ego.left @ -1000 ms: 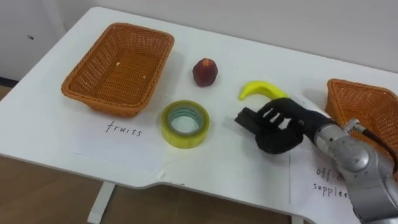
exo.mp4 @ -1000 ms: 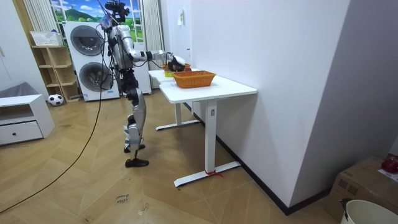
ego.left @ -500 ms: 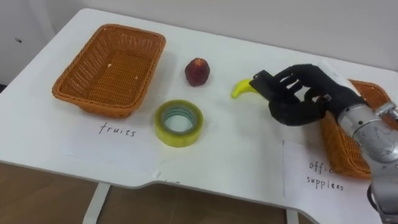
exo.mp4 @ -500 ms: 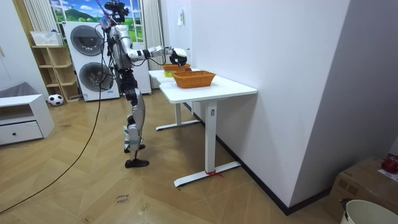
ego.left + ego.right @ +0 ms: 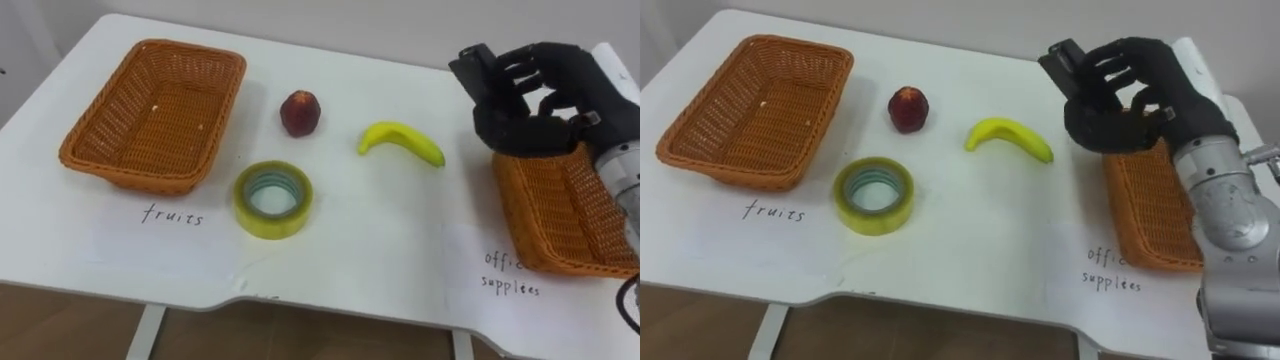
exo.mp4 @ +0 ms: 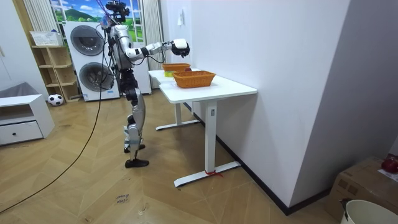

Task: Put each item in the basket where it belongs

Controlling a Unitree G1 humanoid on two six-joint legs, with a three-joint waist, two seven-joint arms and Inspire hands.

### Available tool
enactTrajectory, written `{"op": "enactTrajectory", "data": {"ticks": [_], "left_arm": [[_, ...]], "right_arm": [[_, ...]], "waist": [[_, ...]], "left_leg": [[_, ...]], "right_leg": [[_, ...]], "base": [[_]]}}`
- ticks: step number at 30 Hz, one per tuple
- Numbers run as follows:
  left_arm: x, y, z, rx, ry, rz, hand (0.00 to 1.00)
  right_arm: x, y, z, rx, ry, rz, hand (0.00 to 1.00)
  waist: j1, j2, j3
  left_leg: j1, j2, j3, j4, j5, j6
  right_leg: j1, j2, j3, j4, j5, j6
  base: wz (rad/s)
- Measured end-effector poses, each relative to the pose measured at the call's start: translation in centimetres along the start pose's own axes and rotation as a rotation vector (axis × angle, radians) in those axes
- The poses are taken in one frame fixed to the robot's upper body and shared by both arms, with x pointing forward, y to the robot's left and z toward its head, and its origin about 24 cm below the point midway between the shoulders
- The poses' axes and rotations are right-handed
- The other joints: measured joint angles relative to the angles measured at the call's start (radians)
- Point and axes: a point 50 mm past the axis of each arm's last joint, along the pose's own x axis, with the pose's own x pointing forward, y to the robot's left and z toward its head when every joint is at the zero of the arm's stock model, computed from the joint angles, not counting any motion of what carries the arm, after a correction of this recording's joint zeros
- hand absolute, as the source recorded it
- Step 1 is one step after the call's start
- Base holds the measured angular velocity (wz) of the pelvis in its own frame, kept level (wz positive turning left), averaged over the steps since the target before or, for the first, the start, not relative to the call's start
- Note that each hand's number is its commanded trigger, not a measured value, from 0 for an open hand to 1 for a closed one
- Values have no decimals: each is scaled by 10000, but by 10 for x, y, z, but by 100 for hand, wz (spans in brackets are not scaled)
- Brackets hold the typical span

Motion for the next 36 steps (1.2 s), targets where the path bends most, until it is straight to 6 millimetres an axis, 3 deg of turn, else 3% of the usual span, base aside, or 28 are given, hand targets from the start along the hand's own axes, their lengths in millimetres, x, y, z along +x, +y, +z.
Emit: {"op": "enactTrajectory", "data": {"ticks": [11, 22, 36], "left_arm": [[-3, 8, -12, -319, 265, 233, 0], [-3, 7, -12, -312, 291, 226, 0], [-4, 9, -13, -276, 258, 455, 0]], "right_arm": [[-6, -36, -29, 388, 1139, -1841, 100], [-17, -29, -70, 769, 2850, -2048, 100], [-21, -28, -80, 806, 3282, -2257, 100]], "waist": [[-419, 98, -88], [-574, 108, -102], [-510, 51, -95]], "left_leg": [[19, 19, 250, -1, -1, 0], [162, 30, 512, -64, -3, 1], [182, 30, 504, -70, -5, 1]], "right_leg": [[-12, -5, 2, 7, 0, 0], [-54, 6, 178, 35, 0, -1], [-47, 11, 155, 15, 0, 0]], "base": [[-4], [-8], [0]]}}
